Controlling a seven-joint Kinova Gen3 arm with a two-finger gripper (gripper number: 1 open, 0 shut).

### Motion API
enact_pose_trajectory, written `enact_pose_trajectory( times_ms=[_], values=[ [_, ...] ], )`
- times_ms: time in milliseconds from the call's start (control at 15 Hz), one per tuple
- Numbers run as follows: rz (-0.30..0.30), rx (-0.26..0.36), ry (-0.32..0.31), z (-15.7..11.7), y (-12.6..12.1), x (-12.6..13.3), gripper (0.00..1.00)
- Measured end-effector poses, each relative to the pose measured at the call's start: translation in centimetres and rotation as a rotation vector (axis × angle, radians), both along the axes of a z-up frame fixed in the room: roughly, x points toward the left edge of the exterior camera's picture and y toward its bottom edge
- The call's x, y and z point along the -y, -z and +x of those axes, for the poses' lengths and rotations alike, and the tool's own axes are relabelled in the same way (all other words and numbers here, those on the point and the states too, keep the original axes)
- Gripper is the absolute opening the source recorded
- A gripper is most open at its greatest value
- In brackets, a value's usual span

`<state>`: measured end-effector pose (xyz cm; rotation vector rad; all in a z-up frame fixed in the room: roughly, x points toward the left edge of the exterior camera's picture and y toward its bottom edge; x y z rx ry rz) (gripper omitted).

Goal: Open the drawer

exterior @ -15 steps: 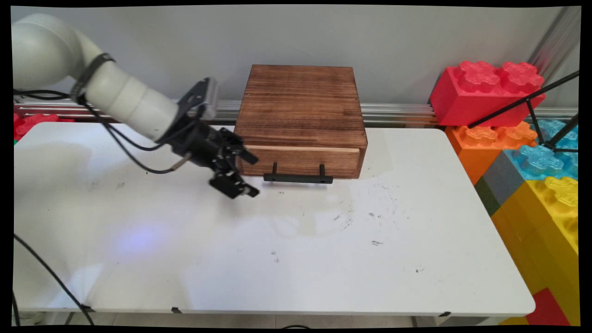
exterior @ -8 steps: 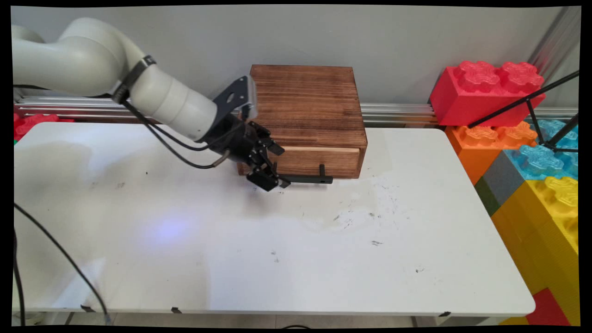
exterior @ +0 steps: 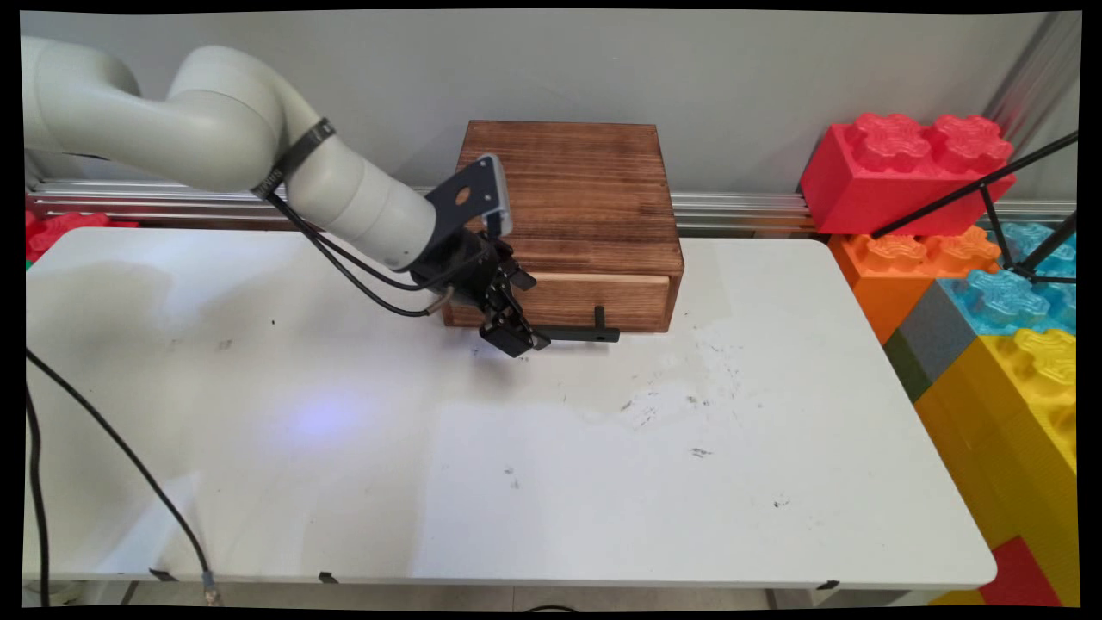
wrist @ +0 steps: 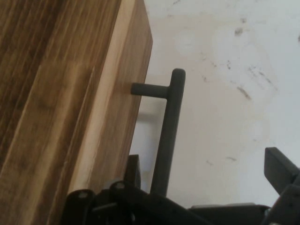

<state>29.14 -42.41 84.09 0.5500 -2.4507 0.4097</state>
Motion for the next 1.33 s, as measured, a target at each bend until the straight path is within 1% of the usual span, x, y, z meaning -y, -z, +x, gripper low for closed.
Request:
enact_pose_trajectory(
  times_ms=[333, 733, 1333],
  values=[
    [0.003, 0.037, -0.001, -0.8, 0.9, 0.7, 1.00],
    [0.017, 0.077, 0.014, -1.7, 2.2, 1.3, 1.00],
    [0.021, 0.107, 0.032, -2.9, 4.5, 1.9, 1.00]
  ],
)
